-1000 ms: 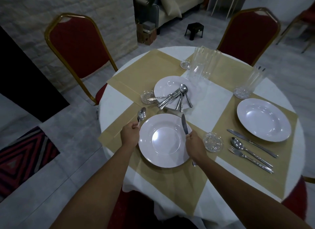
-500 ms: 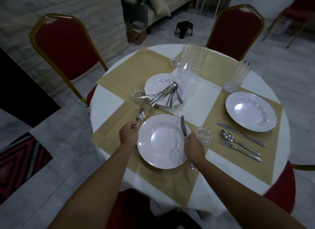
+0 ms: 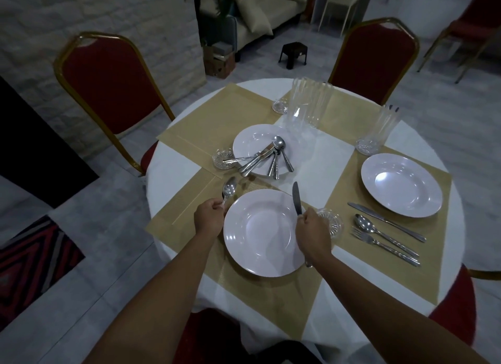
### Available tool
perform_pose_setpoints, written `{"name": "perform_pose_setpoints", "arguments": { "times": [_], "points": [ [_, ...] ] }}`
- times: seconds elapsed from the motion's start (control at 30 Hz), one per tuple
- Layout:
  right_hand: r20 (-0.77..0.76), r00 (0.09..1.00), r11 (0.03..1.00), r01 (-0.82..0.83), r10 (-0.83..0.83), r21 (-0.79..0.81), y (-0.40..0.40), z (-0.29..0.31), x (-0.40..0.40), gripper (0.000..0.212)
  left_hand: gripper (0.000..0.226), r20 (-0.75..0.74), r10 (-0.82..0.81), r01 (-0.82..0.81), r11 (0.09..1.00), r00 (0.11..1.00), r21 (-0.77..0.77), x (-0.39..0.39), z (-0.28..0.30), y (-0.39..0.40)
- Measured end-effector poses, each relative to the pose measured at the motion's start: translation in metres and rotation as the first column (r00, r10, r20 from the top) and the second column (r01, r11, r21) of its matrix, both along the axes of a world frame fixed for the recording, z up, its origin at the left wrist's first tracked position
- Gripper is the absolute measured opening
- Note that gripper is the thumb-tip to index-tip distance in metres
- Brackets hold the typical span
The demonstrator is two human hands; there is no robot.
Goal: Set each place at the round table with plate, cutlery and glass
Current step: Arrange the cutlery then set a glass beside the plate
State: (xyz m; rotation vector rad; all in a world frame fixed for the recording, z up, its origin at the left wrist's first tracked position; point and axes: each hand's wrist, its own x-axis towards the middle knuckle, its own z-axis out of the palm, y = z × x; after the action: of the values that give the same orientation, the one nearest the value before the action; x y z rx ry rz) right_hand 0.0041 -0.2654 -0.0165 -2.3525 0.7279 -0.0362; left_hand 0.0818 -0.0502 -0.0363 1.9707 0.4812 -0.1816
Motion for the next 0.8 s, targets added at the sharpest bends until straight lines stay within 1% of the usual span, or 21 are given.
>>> {"name": "perform_pose_setpoints", "arguments": {
  "times": [0.07, 0.13, 0.23, 0.33, 0.43, 0.5, 0.6, 0.7, 0.8],
  "points": [
    [0.043, 0.999, 1.000, -0.029, 0.028, 0.010, 0.011, 0.007, 0.008, 0.022, 0.024, -0.012, 0.008, -0.009, 0.999, 1.000, -0.031, 0.005, -0.001, 0.003],
    [0.053, 0.997, 0.997, -0.054, 0.050, 0.061, 0.024, 0.015, 0.020, 0.025, 0.023, -0.024, 0.015, -0.017, 0.998, 1.000, -0.064, 0.009, 0.001, 0.008],
    [-0.018, 0.997, 0.981, -0.068, 0.073, 0.179, 0.045, 0.023, 0.039, 0.026, 0.024, -0.030, 0.024, -0.026, 0.996, 0.999, -0.081, 0.015, 0.007, 0.018],
    [-0.060, 0.991, 0.951, -0.096, 0.118, 0.293, 0.068, 0.025, 0.054, 0.027, 0.026, -0.053, 0.029, -0.036, 0.990, 0.998, -0.139, 0.020, 0.008, 0.034],
    [-0.083, 0.985, 0.925, -0.111, 0.150, 0.363, 0.091, 0.027, 0.067, 0.026, 0.026, -0.071, 0.045, -0.054, 0.990, 0.996, -0.128, 0.023, 0.012, 0.050],
    [-0.102, 0.980, 0.905, -0.115, 0.171, 0.409, 0.105, 0.027, 0.075, 0.024, 0.022, -0.096, 0.063, -0.076, 0.987, 0.993, -0.142, 0.026, 0.017, 0.059],
    [-0.120, 0.977, 0.870, -0.098, 0.176, 0.483, 0.124, 0.024, 0.087, 0.020, 0.022, -0.135, 0.070, -0.091, 0.983, 0.988, -0.158, 0.032, 0.020, 0.070],
    [-0.155, 0.970, 0.858, -0.083, 0.185, 0.506, 0.139, 0.021, 0.100, 0.022, 0.023, -0.164, 0.053, -0.073, 0.990, 0.985, -0.118, 0.038, 0.017, 0.082],
    [-0.193, 0.951, 0.873, -0.128, 0.243, 0.471, 0.148, 0.014, 0.110, 0.021, 0.023, -0.164, 0.018, -0.027, 0.998, 0.986, -0.052, 0.043, 0.015, 0.088]
  ]
}}
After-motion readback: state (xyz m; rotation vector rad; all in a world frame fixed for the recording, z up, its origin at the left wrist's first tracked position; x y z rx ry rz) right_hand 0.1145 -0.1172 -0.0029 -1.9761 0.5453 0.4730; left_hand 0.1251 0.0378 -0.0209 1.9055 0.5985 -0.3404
